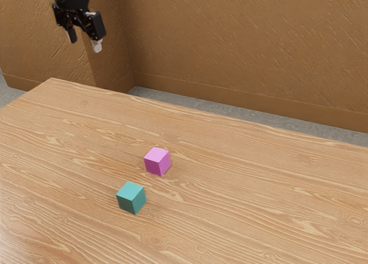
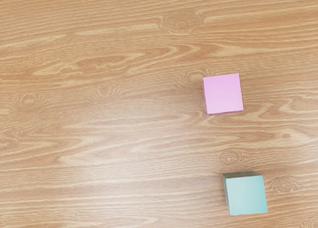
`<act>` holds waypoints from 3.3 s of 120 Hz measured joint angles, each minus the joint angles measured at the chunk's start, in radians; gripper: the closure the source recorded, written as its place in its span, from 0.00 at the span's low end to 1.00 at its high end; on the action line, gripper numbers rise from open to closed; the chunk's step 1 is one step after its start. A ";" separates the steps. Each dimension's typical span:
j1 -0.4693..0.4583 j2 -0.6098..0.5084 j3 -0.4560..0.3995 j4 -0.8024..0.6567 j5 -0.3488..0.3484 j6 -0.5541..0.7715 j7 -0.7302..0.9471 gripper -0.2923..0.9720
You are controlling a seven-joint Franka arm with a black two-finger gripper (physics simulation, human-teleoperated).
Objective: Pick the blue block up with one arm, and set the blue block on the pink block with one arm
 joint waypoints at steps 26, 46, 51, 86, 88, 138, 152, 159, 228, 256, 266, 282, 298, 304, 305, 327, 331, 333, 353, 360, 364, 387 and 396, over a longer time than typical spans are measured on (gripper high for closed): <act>-0.001 0.001 -0.001 -0.019 0.001 0.010 0.008 0.23; 0.025 -0.239 -0.036 -0.565 0.000 0.172 0.012 0.23; 0.071 -0.260 -0.048 -0.669 -0.001 0.236 0.013 0.23; 0.073 -0.263 -0.061 -0.952 -0.103 0.554 0.005 0.23; 0.072 -0.253 -0.062 -0.954 -0.114 0.570 0.004 0.23; 0.008 -0.094 -0.096 -1.036 -0.248 0.778 -0.033 0.23; -0.011 -0.081 -0.097 -1.046 -0.251 0.805 -0.034 0.23; -0.014 -0.062 -0.098 -1.046 -0.251 0.823 -0.029 0.23; 0.003 0.016 -0.120 -1.060 -0.284 0.905 0.049 0.23; 0.004 0.093 -0.120 -1.057 -0.360 0.917 0.066 0.23; 0.004 0.105 -0.120 -1.057 -0.372 0.923 0.071 0.23; 0.004 0.108 -0.120 -1.055 -0.375 0.927 0.077 0.38; 0.004 0.081 -0.119 -1.052 -0.362 0.930 0.076 0.50; 0.004 0.042 -0.119 -1.052 -0.346 0.930 0.075 0.53; 0.004 0.033 -0.118 -1.052 -0.342 0.930 0.074 0.53; 0.001 -0.041 -0.099 -0.991 -0.275 0.906 0.072 0.47; 0.006 -0.022 -0.093 -0.932 -0.267 0.881 0.073 0.47; 0.009 -0.012 -0.090 -0.904 -0.263 0.867 0.074 0.47; 0.023 0.127 -0.071 -0.666 -0.246 0.731 0.081 0.46; 0.035 0.180 -0.070 -0.599 -0.247 0.693 0.083 0.46; 0.039 0.209 -0.070 -0.563 -0.249 0.674 0.085 0.46; 0.052 0.331 -0.070 -0.435 -0.310 0.611 0.091 0.47; 0.057 0.357 -0.070 -0.416 -0.337 0.601 0.092 0.47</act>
